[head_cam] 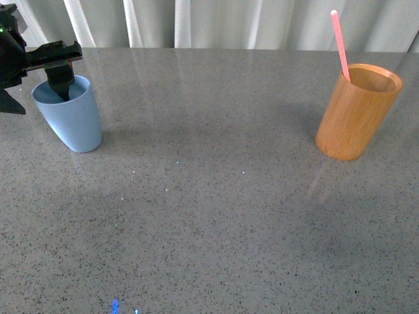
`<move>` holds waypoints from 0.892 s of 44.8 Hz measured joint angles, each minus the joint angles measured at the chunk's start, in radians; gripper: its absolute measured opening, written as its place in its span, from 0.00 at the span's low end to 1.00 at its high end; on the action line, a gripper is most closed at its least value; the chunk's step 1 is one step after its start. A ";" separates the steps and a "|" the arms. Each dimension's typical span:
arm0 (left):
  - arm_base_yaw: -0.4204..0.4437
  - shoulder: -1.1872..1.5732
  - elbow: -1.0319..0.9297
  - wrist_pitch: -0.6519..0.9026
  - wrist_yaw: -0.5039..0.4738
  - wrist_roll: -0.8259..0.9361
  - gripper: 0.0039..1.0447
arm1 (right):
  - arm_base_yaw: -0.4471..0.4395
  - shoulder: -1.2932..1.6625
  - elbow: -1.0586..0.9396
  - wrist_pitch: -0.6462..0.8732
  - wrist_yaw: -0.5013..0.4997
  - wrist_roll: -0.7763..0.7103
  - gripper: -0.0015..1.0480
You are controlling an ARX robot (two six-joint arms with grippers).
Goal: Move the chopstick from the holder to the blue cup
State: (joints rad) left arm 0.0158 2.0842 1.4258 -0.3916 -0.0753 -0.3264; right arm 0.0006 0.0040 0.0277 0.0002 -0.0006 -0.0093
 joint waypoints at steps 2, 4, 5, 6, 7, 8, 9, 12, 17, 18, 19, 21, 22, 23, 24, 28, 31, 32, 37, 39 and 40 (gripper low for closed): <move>-0.002 0.006 0.005 -0.003 -0.001 -0.002 0.53 | 0.000 0.000 0.000 0.000 0.000 0.000 0.90; -0.003 0.009 0.007 -0.004 -0.001 -0.002 0.46 | 0.000 0.000 0.000 0.000 0.000 0.000 0.90; -0.003 0.010 0.008 -0.005 0.000 -0.002 0.43 | 0.000 0.000 0.000 0.000 0.000 0.000 0.90; -0.003 0.010 0.008 -0.005 0.000 -0.002 0.41 | 0.000 0.000 0.000 0.000 0.000 0.000 0.90; -0.003 0.011 0.008 -0.007 -0.001 -0.002 0.38 | 0.000 0.000 0.000 0.000 0.000 0.000 0.90; -0.003 0.012 0.008 -0.008 -0.001 -0.002 0.34 | 0.000 0.000 0.000 0.000 0.000 0.000 0.90; -0.003 0.012 0.008 -0.008 -0.001 -0.002 0.32 | 0.000 0.000 0.000 0.000 0.000 0.000 0.90; -0.004 0.012 0.009 -0.008 0.000 -0.002 0.22 | 0.000 0.000 0.000 0.000 0.000 0.000 0.90; -0.004 0.012 0.009 -0.010 -0.002 -0.002 0.08 | 0.000 0.000 0.000 0.000 0.000 0.000 0.90; -0.004 0.012 0.010 -0.013 -0.001 -0.003 0.05 | 0.000 0.000 0.000 0.000 0.000 0.000 0.90; -0.004 0.012 0.011 -0.016 -0.002 -0.004 0.04 | 0.000 0.000 0.000 0.000 0.000 0.000 0.90; -0.005 0.011 0.011 -0.018 -0.002 -0.009 0.03 | 0.000 0.000 0.000 0.000 0.000 0.000 0.90; -0.005 0.011 0.011 -0.020 0.002 -0.011 0.03 | 0.000 0.000 0.000 0.000 0.000 0.000 0.90; -0.005 0.010 0.011 -0.022 0.003 -0.013 0.03 | 0.000 0.000 0.000 0.000 0.000 0.000 0.90; -0.007 0.008 0.011 -0.025 0.008 -0.016 0.03 | 0.000 0.000 0.000 0.000 0.000 0.000 0.90; -0.015 -0.003 0.015 -0.036 0.013 -0.018 0.03 | 0.000 0.000 0.000 0.000 0.000 0.000 0.90; -0.024 -0.011 0.034 -0.054 0.024 -0.028 0.03 | 0.000 0.000 0.000 0.000 0.000 0.000 0.90; -0.027 -0.011 0.040 -0.057 0.023 -0.030 0.03 | 0.000 0.000 0.000 0.000 0.000 0.000 0.90; -0.064 -0.014 0.124 -0.101 0.027 -0.064 0.03 | 0.000 0.000 0.000 0.000 0.000 0.000 0.90; -0.084 -0.011 0.165 -0.124 0.031 -0.080 0.03 | 0.000 0.000 0.000 0.000 0.000 0.000 0.90; -0.095 -0.007 0.188 -0.138 0.029 -0.085 0.03 | 0.000 0.000 0.000 0.000 0.000 0.000 0.90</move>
State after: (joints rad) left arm -0.0792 2.0773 1.6135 -0.5293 -0.0460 -0.4118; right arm 0.0006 0.0040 0.0273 0.0002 -0.0006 -0.0093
